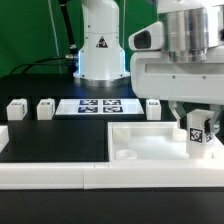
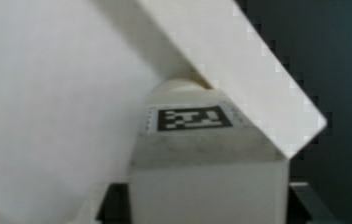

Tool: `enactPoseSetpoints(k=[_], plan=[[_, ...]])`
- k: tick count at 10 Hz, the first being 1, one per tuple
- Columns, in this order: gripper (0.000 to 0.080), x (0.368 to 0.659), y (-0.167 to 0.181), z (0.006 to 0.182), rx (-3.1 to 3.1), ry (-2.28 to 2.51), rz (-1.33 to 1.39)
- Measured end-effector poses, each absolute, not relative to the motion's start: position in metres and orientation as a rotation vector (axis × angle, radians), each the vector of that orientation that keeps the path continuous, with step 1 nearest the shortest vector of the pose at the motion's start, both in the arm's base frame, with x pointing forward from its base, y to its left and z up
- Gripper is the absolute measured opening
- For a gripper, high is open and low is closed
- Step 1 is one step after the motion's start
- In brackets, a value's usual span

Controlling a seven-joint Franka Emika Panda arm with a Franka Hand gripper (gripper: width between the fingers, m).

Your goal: Assemble square table

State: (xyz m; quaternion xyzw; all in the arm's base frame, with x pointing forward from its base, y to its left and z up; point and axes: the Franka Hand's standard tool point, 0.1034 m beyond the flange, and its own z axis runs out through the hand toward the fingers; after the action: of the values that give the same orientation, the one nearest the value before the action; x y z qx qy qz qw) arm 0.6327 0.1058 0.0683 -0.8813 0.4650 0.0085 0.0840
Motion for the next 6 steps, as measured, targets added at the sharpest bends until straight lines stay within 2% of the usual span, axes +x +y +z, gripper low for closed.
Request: enactPoseSetpoints(k=[5,6], plan=[[0.0292,0.6290,0.1102,0.0683,-2.026,2.179,0.143],[0.0292,0.6257,0.1119,0.0684,-2.101,2.123,0.115]])
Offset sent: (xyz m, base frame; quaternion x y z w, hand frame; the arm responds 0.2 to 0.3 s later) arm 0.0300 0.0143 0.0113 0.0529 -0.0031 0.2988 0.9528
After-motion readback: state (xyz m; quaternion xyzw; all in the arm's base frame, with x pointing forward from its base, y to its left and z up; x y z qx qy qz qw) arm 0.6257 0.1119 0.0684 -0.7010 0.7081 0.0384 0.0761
